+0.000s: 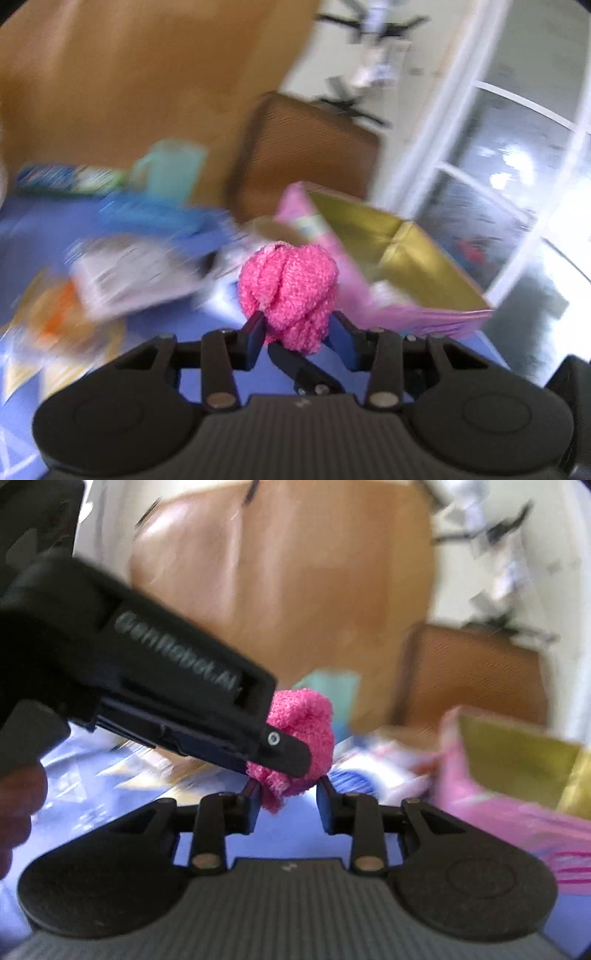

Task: Organize soft objects
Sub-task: 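Carry the pink sponge into the pink tin and release it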

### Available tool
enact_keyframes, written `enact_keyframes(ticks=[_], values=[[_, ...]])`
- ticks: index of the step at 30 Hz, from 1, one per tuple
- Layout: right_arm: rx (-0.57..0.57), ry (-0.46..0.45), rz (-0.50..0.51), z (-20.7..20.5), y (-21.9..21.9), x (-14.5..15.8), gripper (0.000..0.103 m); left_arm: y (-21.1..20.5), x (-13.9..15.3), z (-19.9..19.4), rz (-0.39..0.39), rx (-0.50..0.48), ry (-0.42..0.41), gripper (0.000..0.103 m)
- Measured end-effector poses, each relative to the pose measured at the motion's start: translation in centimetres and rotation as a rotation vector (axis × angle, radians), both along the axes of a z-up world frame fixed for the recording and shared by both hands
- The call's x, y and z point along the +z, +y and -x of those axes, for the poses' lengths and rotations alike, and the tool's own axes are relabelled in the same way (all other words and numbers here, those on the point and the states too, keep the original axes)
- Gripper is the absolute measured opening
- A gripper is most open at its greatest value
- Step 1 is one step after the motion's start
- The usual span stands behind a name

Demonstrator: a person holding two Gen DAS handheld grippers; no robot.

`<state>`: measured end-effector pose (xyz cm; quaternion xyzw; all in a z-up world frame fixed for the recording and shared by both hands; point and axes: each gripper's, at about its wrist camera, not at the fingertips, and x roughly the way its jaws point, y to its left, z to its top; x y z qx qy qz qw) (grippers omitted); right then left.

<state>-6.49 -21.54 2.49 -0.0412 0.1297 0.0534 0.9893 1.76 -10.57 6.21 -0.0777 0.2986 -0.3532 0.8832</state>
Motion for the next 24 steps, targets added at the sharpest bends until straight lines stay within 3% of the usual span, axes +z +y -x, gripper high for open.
enact_keyframes(ticks=[3, 6, 8, 9, 12, 16, 24], values=[[-0.128, -0.067, -0.012, 0.2, -3.3, 1.3, 0.035, -4.8, 2.0, 0.4, -0.015, -0.089, -0.075, 0.039], [-0.248, -0.073, -0.033, -1.1, -7.0, 1.9, 0.038, -9.7, 2.8, 0.0, -0.047, -0.128, -0.126, 0.042], [-0.337, -0.034, -0.005, -2.3, -8.8, 1.4, 0.055, -12.0, 2.5, -0.4, -0.093, -0.102, -0.155, 0.042], [-0.369, -0.005, -0.008, -2.7, -9.7, 1.0, 0.055, -12.8, 2.2, -0.7, -0.118, -0.077, -0.152, 0.042], [-0.395, 0.002, -0.104, -0.9, -11.7, 0.5, 0.055, -12.5, 1.4, -0.5, -0.090, -0.071, -0.102, 0.042], [-0.415, -0.037, -0.146, 2.2, -11.7, -0.1, 0.056, -11.1, 0.7, 0.5, -0.081, -0.052, -0.095, 0.042], [-0.386, 0.018, -0.222, 5.2, -9.4, -0.8, 0.056, -8.7, -0.5, 2.4, -0.057, -0.059, -0.062, 0.042]])
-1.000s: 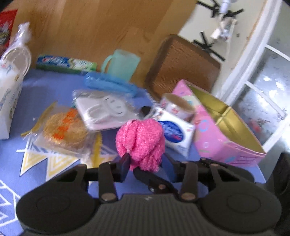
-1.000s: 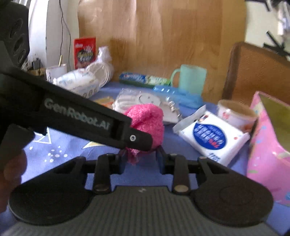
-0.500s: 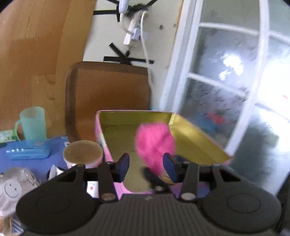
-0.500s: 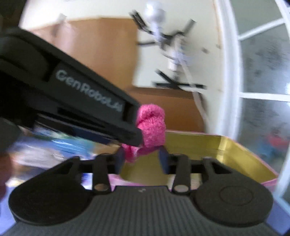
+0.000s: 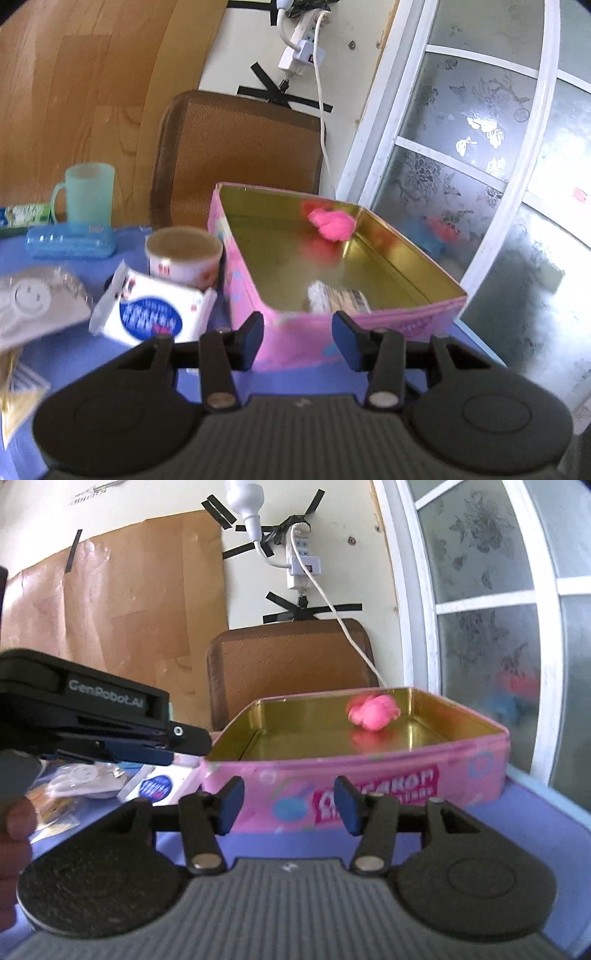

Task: Organize soft objects
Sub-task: 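Carry the pink sponge into the pink tin and release it, then withdraw the left gripper from the tin back over the table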

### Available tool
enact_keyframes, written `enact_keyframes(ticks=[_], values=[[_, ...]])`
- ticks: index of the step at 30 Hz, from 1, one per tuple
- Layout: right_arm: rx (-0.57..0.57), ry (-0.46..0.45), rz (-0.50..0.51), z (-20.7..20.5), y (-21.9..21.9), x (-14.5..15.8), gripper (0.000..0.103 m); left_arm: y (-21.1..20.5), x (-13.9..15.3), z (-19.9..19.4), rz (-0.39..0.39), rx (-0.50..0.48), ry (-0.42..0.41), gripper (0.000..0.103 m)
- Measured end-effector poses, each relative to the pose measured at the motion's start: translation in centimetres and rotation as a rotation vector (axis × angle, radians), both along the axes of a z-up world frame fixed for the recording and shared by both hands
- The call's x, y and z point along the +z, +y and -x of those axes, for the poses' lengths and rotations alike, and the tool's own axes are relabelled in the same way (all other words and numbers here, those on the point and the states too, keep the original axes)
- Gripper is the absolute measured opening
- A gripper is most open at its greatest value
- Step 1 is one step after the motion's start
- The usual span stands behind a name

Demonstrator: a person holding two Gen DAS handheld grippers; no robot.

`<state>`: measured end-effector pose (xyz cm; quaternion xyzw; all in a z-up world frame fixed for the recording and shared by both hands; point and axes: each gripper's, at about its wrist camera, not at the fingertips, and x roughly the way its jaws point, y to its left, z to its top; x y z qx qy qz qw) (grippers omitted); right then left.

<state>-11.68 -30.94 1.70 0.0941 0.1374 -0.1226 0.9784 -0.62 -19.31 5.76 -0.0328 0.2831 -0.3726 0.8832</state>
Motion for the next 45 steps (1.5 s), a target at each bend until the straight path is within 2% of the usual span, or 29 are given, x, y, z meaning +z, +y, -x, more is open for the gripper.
enact_keyframes(ticks=[7, 9, 16, 20, 23, 25, 29, 41, 45], values=[[0.005, 0.005, -0.079, 3.5, 1.0, 0.2, 0.056, 1.3, 0.2, 3.1, -0.001, 0.006, 0.004, 0.043], [0.016, 0.000, -0.097, 4.3, 1.3, 0.4, 0.056, 1.6, 0.7, 4.2, -0.006, 0.016, -0.013, 0.047], [0.077, -0.041, -0.082, 7.2, 3.3, 1.4, 0.057, 3.3, 2.4, 7.6, -0.009, 0.054, -0.072, 0.047], [0.098, -0.053, -0.094, 8.0, 3.9, 1.8, 0.057, 4.4, 2.8, 8.6, -0.007, 0.085, -0.073, 0.047], [0.110, -0.063, -0.093, 8.2, 4.3, 2.0, 0.058, 5.1, 3.0, 8.9, -0.010, 0.102, -0.060, 0.047], [0.119, -0.071, -0.086, 8.4, 4.7, 2.1, 0.058, 5.6, 3.1, 9.0, -0.012, 0.117, -0.066, 0.052], [0.142, -0.060, -0.084, 8.0, 5.1, 1.8, 0.058, 6.6, 3.1, 8.8, -0.019, 0.151, -0.078, 0.053], [0.172, -0.018, -0.122, 7.1, 4.9, 1.1, 0.058, 7.6, 1.5, 6.6, -0.054, 0.212, 0.004, 0.053], [0.163, -0.065, -0.104, 8.4, 4.8, 1.8, 0.058, 6.8, 2.4, 7.2, -0.050, 0.199, 0.000, 0.053]])
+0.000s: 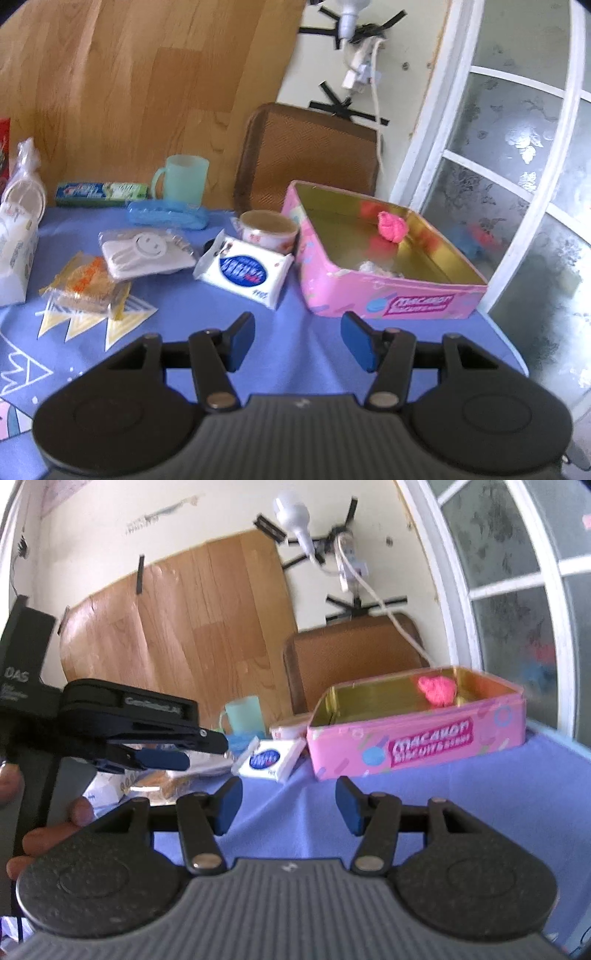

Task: Organize soft objects
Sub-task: 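Withdraw the left gripper from the tin back over the table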

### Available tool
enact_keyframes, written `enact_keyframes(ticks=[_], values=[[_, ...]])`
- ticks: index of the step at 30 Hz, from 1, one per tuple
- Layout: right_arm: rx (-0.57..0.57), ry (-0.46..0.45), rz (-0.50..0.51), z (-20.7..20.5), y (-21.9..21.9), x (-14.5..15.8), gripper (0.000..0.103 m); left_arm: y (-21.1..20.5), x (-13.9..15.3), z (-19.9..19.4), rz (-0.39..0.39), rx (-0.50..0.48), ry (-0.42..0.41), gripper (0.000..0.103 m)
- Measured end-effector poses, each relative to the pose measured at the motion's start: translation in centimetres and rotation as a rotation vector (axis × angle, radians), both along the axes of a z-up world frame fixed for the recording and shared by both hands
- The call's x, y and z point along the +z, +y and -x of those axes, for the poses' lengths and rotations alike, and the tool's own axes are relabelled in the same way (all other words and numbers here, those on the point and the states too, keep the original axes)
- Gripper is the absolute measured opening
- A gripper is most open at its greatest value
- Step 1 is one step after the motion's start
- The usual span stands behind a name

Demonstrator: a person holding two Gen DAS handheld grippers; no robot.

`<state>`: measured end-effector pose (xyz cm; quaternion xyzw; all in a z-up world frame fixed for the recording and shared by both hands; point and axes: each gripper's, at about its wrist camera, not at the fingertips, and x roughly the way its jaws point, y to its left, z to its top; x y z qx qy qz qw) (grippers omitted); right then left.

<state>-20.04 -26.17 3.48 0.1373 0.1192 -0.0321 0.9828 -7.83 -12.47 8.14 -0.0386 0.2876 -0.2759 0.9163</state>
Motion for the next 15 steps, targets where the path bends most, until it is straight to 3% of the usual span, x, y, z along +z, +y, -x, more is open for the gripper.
enact_keyframes(ticks=[5, 15], values=[[0.011, -0.008, -0.005, 0.9, 0.2, 0.1, 0.059, -0.3, 1.6, 3.3, -0.006, -0.015, -0.115, 0.059], [0.044, 0.014, 0.044, 0.4, 1.9, -0.3, 0.059, 1.9, 1.8, 3.7, 0.018, 0.003, -0.137, 0.059]])
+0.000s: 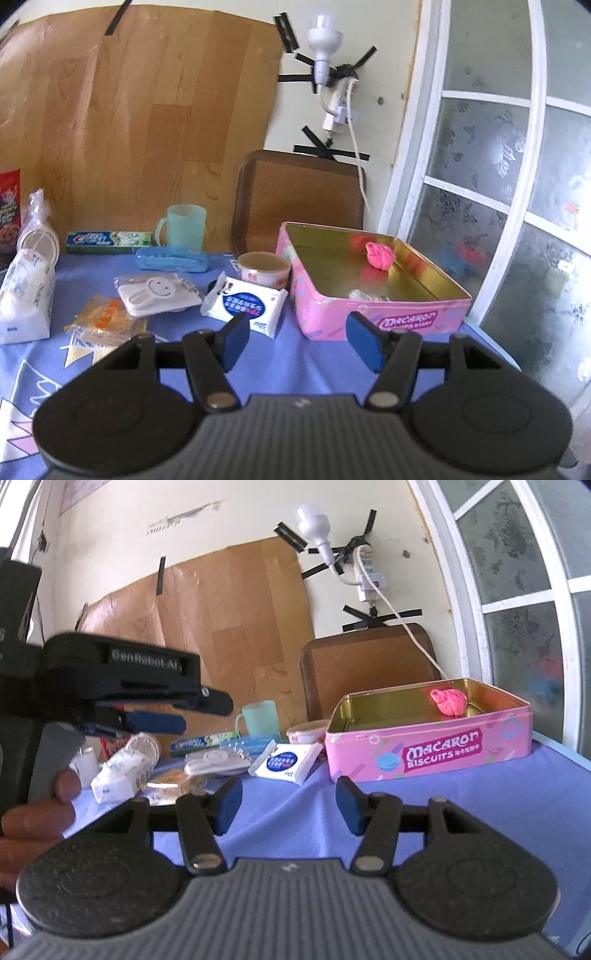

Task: Organize soft objects
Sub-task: 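Withdraw the left gripper from the tin back over the table, then grasp the wrapped sesame cake with the left gripper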

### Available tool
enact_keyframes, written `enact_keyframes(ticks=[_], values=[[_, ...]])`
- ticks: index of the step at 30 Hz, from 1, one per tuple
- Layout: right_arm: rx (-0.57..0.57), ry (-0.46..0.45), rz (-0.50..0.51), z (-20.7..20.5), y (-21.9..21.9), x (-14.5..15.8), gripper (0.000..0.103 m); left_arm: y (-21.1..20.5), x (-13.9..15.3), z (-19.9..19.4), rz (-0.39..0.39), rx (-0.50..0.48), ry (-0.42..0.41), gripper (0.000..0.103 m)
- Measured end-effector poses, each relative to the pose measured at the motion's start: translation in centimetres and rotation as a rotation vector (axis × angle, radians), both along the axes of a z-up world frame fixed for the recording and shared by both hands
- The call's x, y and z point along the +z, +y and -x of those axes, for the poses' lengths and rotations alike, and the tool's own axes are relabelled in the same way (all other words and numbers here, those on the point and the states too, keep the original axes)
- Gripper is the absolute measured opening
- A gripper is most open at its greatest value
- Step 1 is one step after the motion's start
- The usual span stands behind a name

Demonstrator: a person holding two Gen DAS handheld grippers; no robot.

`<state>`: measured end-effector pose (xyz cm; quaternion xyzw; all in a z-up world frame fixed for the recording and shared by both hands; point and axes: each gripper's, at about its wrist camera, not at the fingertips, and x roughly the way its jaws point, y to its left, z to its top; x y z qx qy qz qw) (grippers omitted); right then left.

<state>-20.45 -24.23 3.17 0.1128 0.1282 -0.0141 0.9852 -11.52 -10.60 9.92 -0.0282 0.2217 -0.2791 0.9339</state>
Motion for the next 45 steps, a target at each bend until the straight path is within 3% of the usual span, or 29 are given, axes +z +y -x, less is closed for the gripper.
enact_keyframes(ticks=[6, 10, 16, 21, 24, 27, 28, 29, 32, 38, 42, 44, 45], values=[[0.008, 0.065, 0.000, -1.4, 0.5, -1.5, 0.059, 4.1, -3.8, -1.5, 0.024, 0.056, 0.053, 0.059], [0.065, 0.108, 0.032, -3.6, 1.8, -2.0, 0.059, 8.3, -5.9, -3.6, 0.022, 0.144, 0.095, 0.059], [0.238, 0.177, 0.099, -9.1, 5.1, -1.7, 0.059, 15.1, -7.6, -7.4, 0.076, 0.279, 0.145, 0.059], [0.404, 0.237, 0.107, -15.4, 8.2, -1.7, 0.063, 18.5, -8.8, -9.0, 0.118, 0.303, 0.146, 0.059], [0.450, 0.291, -0.005, -19.7, 8.7, -1.7, 0.065, 19.6, -10.1, -9.7, 0.131, 0.319, 0.168, 0.060], [0.468, 0.356, -0.187, -23.5, 8.0, -2.2, 0.064, 20.5, -10.6, -10.2, 0.215, 0.307, 0.225, 0.060], [0.475, 0.382, -0.236, -24.6, 7.8, -2.6, 0.053, 20.6, -10.6, -10.2, 0.219, 0.314, 0.222, 0.060], [0.482, 0.413, -0.269, -25.7, 7.8, -3.0, 0.027, 20.7, -10.6, -10.2, 0.223, 0.315, 0.224, 0.060], [0.514, 0.451, -0.351, -26.1, 7.1, -3.7, 0.019, 20.8, -10.7, -10.3, 0.233, 0.309, 0.234, 0.060], [0.592, 0.409, -0.260, -18.0, 3.2, -2.7, 0.016, 20.5, -10.3, -10.2, 0.248, 0.237, 0.238, 0.064], [0.598, 0.371, -0.091, -12.1, 0.8, -2.6, 0.028, 18.6, -9.3, -9.8, 0.292, 0.084, 0.266, 0.067], [0.577, 0.343, -0.027, -10.7, 0.5, -2.7, 0.063, 16.4, -8.7, -9.6, 0.248, 0.021, 0.269, 0.067], [0.570, 0.316, -0.013, -10.3, 0.3, -2.7, 0.071, 15.3, -8.5, -9.7, 0.225, -0.005, 0.273, 0.067]])
